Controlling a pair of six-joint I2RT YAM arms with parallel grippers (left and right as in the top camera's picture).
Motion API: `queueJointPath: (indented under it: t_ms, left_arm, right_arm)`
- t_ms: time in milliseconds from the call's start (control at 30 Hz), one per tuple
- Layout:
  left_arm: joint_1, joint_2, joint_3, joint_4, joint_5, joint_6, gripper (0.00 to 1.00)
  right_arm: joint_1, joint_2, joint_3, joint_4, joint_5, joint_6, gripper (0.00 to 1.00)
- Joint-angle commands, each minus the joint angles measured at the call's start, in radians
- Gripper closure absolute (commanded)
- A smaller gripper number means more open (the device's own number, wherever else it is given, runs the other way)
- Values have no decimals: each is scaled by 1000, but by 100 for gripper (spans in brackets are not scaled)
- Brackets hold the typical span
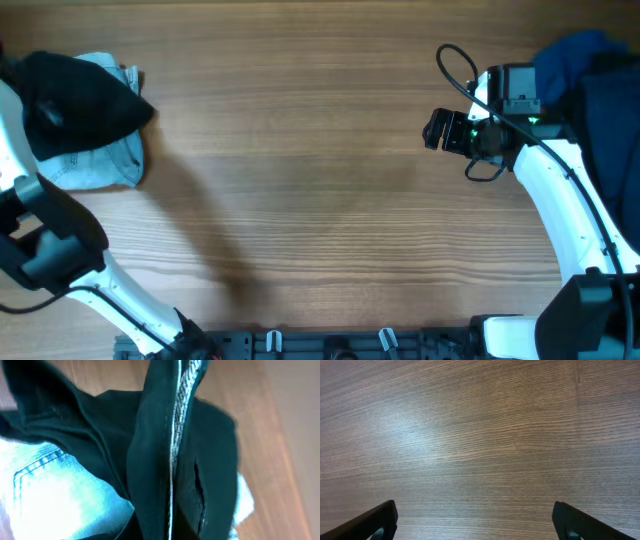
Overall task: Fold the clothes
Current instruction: 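Carry the black shorts leftward with the left gripper onto the jeans, then lower the shorts onto the jeans stack and open the left gripper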
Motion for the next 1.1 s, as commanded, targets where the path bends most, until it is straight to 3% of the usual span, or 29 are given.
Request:
queueJointPath:
  t_ms: [0,133,300,567,900,967,1000,1033,1067]
  left_arm:
    - [10,-45,7,127,114,9,96]
    - [14,-146,21,282,142,-191,96]
    - [18,-160,12,276,41,-201,96]
    - [18,-114,-274,302,-24,-249,96]
    - [18,-187,-285,-5,-23,-250,95]
    - [18,-187,-285,-61,-23,-249,83]
    - [18,-187,-285,-76,-23,-248,60]
    - [19,-187,-285,-94,-23,-238,6]
    - [19,-187,-285,-98,-18,-219,0]
  right_arm:
    - [1,-5,4,3,10,-10,1]
    - [1,-5,4,2,10,-9,0]
    - [1,-5,4,2,10,-9,0]
    - [1,-5,4,3,10,-10,0]
    - [1,-5,4,3,10,-10,1]
    - [1,-5,4,3,10,-10,0]
    - [1,-5,4,3,10,-10,0]
    - [1,-5,4,3,10,-10,0]
    - [1,-5,4,3,10,-10,0]
